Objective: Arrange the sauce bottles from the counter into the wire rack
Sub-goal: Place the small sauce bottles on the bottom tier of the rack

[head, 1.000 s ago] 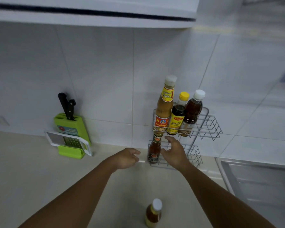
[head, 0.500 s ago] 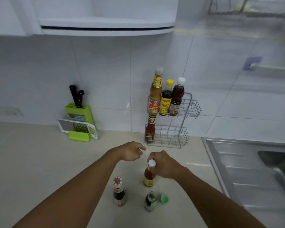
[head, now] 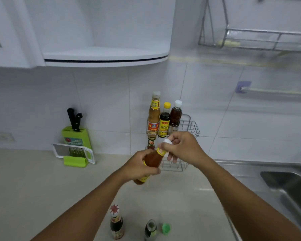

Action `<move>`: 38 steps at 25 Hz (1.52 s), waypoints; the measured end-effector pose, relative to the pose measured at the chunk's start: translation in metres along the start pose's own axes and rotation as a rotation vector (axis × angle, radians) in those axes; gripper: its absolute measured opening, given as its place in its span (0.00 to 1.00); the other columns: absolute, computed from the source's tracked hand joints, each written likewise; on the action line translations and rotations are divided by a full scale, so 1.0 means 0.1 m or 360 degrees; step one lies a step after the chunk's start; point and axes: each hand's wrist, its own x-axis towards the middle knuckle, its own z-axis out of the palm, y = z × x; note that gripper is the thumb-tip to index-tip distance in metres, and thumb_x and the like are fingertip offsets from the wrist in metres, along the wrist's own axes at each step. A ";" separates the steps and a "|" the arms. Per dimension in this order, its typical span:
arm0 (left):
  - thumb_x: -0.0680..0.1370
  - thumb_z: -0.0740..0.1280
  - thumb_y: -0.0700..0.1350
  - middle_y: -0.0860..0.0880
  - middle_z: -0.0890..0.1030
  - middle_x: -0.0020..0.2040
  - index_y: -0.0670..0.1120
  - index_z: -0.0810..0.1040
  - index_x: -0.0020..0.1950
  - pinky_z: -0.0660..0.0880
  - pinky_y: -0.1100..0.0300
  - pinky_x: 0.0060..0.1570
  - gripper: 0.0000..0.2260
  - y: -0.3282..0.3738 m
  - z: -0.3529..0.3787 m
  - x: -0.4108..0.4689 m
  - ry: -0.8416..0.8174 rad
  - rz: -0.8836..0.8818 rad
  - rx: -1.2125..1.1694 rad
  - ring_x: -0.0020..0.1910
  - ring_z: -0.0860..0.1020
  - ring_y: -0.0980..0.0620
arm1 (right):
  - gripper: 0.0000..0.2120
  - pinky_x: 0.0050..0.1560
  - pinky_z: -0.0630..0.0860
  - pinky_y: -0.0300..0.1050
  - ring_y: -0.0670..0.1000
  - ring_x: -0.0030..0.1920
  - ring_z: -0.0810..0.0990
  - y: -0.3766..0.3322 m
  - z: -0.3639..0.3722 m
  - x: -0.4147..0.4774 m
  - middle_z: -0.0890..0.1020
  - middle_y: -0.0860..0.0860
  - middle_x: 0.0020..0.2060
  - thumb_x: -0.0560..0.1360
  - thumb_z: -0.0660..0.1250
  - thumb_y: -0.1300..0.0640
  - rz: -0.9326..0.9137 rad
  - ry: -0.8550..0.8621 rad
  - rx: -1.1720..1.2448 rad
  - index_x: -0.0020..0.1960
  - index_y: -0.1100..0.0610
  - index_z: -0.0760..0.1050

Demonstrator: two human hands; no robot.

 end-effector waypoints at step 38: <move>0.74 0.71 0.44 0.44 0.76 0.65 0.48 0.65 0.72 0.78 0.54 0.56 0.28 -0.65 -0.36 1.18 0.0195 -0.0683 0.0729 0.58 0.79 0.46 | 0.16 0.51 0.86 0.60 0.61 0.47 0.88 1.47 0.10 0.69 0.86 0.59 0.52 0.71 0.81 0.57 0.0586 0.0507 0.0484 0.57 0.55 0.84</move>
